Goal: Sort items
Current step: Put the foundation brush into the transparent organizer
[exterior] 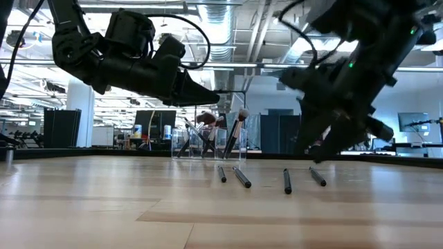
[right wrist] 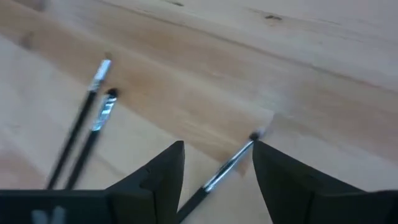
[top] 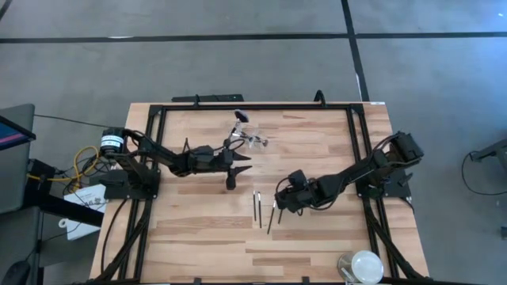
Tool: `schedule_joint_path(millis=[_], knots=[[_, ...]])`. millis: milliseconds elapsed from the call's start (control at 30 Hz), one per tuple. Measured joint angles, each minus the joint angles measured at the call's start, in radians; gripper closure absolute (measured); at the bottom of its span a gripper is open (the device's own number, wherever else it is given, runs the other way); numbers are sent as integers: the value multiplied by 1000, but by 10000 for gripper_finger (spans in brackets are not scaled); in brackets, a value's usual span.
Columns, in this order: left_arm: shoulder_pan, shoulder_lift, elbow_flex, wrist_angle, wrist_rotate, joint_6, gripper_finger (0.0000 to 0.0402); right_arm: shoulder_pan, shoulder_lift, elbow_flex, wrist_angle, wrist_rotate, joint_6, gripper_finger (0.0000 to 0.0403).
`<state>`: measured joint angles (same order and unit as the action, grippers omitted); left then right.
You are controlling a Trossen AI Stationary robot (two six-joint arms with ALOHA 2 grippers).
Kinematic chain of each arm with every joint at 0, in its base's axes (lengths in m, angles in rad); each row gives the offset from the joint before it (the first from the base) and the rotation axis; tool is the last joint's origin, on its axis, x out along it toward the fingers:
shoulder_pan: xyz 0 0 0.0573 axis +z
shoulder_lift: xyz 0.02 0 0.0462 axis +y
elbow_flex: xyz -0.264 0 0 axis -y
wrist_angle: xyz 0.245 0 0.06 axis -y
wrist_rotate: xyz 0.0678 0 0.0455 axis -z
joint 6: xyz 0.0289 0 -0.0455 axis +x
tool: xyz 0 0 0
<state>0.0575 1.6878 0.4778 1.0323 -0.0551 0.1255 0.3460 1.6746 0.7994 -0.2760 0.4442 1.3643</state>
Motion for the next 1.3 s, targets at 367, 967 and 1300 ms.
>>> schedule_joint_path(millis=[367, 967, 1300], knots=[[-1, 0, 0, -2, 0, -1, 266, 13, 159, 6, 90, 119, 13, 263], [4, 0, 0, -1, 0, -3, 266, -19, 139, -3, 174, 125, -234, 398], [4, 0, 0, 2, 0, -3, 266, -30, -48, -3, 224, 236, -465, 399]])
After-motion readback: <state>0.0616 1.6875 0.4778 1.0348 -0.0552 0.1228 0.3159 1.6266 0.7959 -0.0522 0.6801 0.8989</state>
